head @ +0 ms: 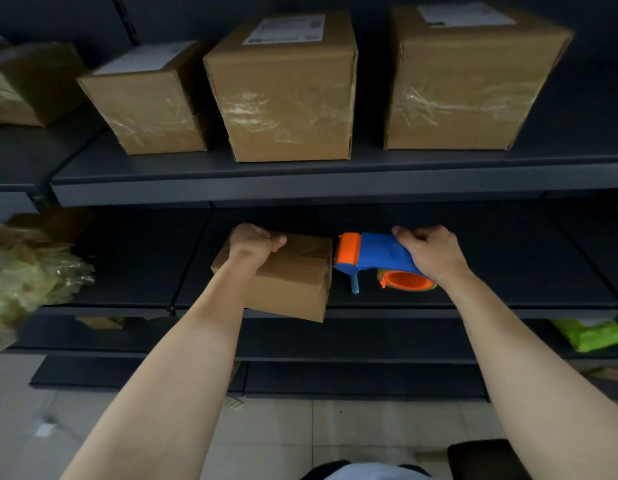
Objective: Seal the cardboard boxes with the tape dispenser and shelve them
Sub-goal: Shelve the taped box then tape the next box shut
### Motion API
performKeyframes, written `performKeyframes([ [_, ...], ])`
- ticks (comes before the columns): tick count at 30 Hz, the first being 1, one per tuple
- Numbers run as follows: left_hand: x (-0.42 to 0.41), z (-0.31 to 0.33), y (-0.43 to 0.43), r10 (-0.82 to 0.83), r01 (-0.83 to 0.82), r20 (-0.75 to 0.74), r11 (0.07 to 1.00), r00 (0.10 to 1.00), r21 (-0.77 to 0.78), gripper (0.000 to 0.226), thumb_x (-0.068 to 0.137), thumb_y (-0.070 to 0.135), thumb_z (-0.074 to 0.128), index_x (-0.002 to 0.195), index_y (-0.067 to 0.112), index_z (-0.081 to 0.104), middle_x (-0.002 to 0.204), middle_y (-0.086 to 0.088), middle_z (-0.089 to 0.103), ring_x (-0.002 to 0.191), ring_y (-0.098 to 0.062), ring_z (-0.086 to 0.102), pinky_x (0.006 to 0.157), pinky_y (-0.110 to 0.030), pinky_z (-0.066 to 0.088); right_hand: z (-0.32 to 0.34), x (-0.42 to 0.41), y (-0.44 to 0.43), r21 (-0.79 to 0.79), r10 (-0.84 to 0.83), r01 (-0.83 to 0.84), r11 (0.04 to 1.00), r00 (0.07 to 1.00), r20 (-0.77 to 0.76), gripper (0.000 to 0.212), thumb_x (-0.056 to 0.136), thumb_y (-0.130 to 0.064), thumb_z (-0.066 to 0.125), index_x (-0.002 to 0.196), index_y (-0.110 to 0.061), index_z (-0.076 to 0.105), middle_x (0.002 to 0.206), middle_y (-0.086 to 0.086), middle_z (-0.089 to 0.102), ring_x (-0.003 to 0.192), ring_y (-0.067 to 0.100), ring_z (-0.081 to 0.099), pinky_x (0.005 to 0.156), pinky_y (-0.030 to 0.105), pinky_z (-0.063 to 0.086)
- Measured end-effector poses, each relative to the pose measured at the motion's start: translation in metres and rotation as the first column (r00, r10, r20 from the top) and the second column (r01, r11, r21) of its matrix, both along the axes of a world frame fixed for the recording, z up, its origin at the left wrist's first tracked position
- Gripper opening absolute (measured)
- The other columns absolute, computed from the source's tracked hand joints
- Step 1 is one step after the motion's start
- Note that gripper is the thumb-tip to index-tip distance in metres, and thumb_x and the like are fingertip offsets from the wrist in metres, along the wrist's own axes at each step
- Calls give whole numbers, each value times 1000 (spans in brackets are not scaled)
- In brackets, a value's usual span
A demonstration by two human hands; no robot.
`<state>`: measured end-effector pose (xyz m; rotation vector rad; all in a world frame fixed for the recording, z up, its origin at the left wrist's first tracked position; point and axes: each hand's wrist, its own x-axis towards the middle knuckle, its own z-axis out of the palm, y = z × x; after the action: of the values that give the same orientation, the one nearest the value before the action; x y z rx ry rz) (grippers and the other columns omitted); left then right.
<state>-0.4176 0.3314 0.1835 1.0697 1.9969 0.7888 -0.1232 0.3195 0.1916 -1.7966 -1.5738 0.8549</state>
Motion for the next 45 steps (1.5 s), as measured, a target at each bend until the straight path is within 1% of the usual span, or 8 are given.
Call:
performKeyframes([
  [4, 6, -4, -3, -21, 25, -78, 999, 997, 45, 33, 79, 29, 76, 106, 12, 68, 111, -5, 66, 97, -18, 60, 80, -25, 43, -9, -3, -3, -35, -19, 20, 999, 999, 30, 50, 88, -54, 55, 65, -10, 65, 65, 10, 61, 59, 18, 59, 51, 24, 36],
  [9, 12, -10, -12, -6, 30, -172, 990, 985, 136, 16, 80, 27, 75, 91, 19, 67, 106, -2, 65, 75, -7, 52, 63, -20, 38, -18, -6, -5, -57, -40, 41, 998, 999, 25, 54, 88, -53, 55, 64, -5, 63, 60, 8, 56, 54, 18, 55, 49, 25, 36],
  [13, 7, -8, -14, 75, -33, -248, 985, 966, 172, 34, 77, 26, 78, 102, 14, 58, 120, -7, 50, 86, -15, 49, 70, -28, 40, -22, -7, -7, -75, -39, 41, 996, 999, 26, 54, 88, -53, 55, 58, -8, 57, 57, 7, 53, 51, 18, 53, 48, 25, 35],
  [16, 3, -7, -15, 112, -63, -261, 979, 959, 193, 24, 82, 21, 73, 98, 13, 57, 115, -10, 56, 87, -17, 52, 71, -29, 42, -22, -9, -6, -71, -26, 28, 997, 999, 27, 53, 89, -53, 54, 58, -10, 56, 58, 7, 53, 52, 18, 53, 49, 25, 35],
  [19, 17, -8, -20, -45, 140, -371, 962, 928, 233, 11, 91, 22, 61, 98, 15, 62, 101, -7, 62, 86, -19, 60, 70, -30, 46, -20, -10, -5, -55, -12, 15, 998, 999, 51, 52, 89, -51, 54, 57, -11, 57, 57, 7, 53, 54, 17, 53, 49, 26, 34],
  [23, 47, -14, -21, -317, 395, -371, 905, 873, 156, 24, 91, 42, 56, 99, 20, 58, 81, 10, 52, 73, -5, 53, 60, -22, 41, -24, -11, -5, -53, 5, -1, 999, 998, 64, 52, 90, -51, 53, 57, -12, 58, 58, 7, 54, 56, 18, 54, 49, 26, 34],
  [28, 50, -20, -9, -373, 409, -428, 912, 823, -9, 28, 88, 51, 56, 89, 24, 48, 89, 3, 53, 89, -19, 54, 83, -38, 46, -28, -2, -6, -51, -31, 30, 998, 1000, -5, 54, 87, -55, 54, 55, -11, 55, 57, 6, 53, 53, 19, 53, 50, 27, 36],
  [45, 47, -21, -6, -403, 433, -450, 901, 797, -40, 38, 78, 63, 60, 75, 31, 40, 92, 5, 47, 93, -19, 48, 84, -39, 43, -32, 40, -13, -88, -15, 20, 996, 998, 57, 55, 86, -60, 53, 70, -9, 65, 73, 11, 62, 65, 22, 60, 54, 25, 39],
])
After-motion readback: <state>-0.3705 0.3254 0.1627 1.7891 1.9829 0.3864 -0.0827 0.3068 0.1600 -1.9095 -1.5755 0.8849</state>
